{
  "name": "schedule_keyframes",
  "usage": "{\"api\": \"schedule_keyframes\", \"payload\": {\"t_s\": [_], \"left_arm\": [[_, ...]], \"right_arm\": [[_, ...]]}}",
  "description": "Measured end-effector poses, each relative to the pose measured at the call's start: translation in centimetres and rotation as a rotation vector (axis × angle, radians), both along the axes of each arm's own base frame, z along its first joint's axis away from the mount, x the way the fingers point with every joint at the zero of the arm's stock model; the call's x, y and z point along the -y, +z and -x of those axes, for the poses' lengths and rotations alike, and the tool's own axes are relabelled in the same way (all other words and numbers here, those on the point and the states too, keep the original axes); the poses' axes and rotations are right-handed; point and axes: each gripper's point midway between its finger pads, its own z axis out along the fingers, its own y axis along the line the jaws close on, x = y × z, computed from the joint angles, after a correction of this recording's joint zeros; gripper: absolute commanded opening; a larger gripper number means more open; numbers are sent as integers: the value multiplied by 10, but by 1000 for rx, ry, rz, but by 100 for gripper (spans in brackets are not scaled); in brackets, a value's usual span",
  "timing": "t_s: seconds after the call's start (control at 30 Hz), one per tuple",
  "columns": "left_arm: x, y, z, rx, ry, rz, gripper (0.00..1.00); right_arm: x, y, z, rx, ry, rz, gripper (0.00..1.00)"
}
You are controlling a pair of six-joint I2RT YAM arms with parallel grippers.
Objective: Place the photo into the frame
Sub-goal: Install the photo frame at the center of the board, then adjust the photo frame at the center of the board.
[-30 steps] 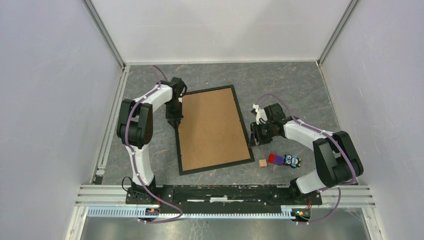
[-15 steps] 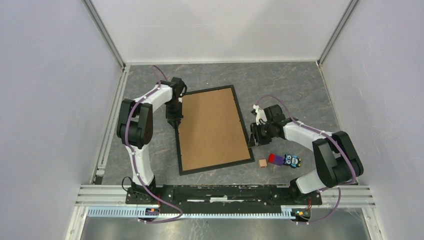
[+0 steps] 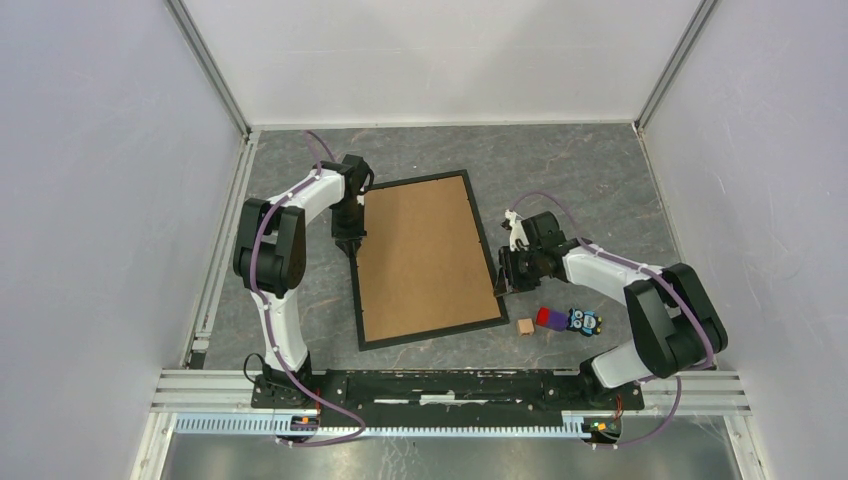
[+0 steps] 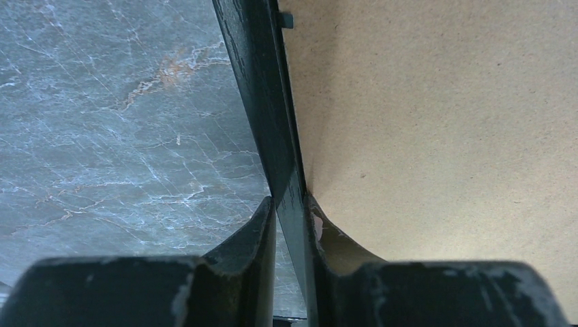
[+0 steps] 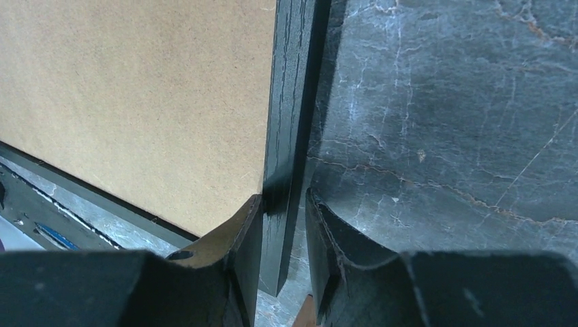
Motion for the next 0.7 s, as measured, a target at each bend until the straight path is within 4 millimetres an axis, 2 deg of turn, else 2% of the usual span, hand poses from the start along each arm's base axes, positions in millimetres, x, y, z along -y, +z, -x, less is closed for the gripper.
{"api": "schedule_keyframes", "payload": {"t_s": [0.27, 0.37, 0.57, 0.7], "left_arm": [[-1, 0, 0, 6, -1, -5, 24], [-2, 0, -1, 9, 1, -9, 25], [-2, 0, 0, 22, 1, -3, 37], [0, 0, 7, 28, 4, 26, 57]], "right_arm": [[-6, -5, -4, 19, -19, 106, 34], [-9, -4, -6, 35, -17, 151, 38], [-17, 3, -15, 87, 13, 140, 48], [-24, 6, -24, 81, 21, 87, 50]]}}
